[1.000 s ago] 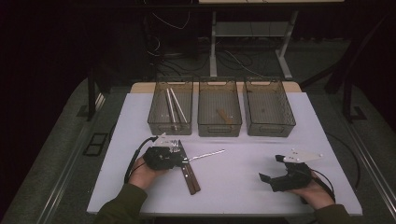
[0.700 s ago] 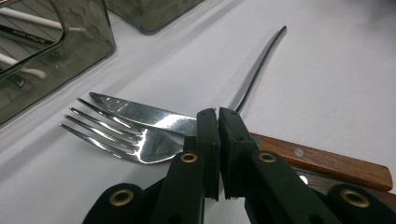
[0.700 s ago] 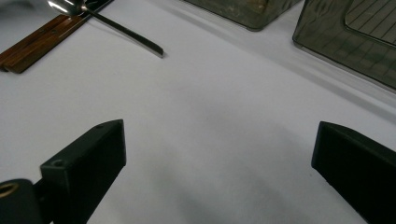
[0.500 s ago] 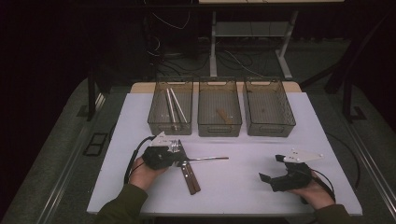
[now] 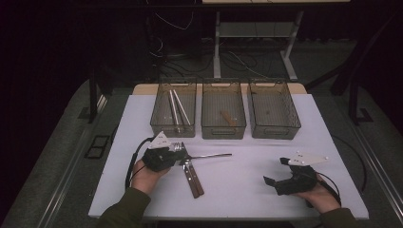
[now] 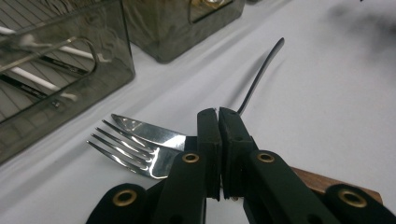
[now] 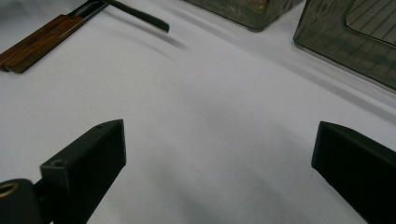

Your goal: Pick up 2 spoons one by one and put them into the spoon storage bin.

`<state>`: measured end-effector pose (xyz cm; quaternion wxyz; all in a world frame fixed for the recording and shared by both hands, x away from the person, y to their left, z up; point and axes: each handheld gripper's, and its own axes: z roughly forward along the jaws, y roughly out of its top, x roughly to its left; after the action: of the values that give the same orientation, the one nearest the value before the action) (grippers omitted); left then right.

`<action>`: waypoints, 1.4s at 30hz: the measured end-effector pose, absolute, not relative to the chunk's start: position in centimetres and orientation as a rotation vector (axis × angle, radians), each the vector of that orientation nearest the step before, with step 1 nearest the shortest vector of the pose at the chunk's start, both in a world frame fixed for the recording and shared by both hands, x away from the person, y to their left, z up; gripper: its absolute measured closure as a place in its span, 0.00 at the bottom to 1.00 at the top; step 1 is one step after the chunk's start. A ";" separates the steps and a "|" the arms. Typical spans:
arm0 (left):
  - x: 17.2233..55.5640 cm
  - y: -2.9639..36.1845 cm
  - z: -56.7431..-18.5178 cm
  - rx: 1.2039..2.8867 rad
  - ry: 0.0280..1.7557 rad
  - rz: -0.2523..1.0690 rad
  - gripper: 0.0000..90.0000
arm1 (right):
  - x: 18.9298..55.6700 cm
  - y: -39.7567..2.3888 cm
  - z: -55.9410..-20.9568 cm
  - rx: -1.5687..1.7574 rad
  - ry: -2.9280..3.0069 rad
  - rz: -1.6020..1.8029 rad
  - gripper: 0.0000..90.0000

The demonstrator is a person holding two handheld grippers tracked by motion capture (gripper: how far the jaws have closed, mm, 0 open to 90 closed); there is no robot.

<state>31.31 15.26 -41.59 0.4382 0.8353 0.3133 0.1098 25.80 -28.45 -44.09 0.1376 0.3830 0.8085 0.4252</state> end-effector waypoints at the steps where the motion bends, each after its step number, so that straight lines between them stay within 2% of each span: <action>1: 31.3 15.2 -41.5 2.071 0.776 0.275 0.98 | 25.8 -28.4 -44.1 1.106 2.338 1.229 0.04; 23: 33.4 14.1 -37.7 1.962 0.764 0.322 0.98 | 26.1 -28.1 -44.5 1.091 2.357 1.233 0.04; 42: 38.4 10.1 -35.8 1.937 0.835 0.433 0.98 | 26.1 -27.9 -44.5 1.074 2.366 1.214 0.04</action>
<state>38.39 10.11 -35.75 0.4744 0.7919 0.3412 0.1772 26.12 -27.93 -44.53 0.1365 0.3710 0.8172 0.4194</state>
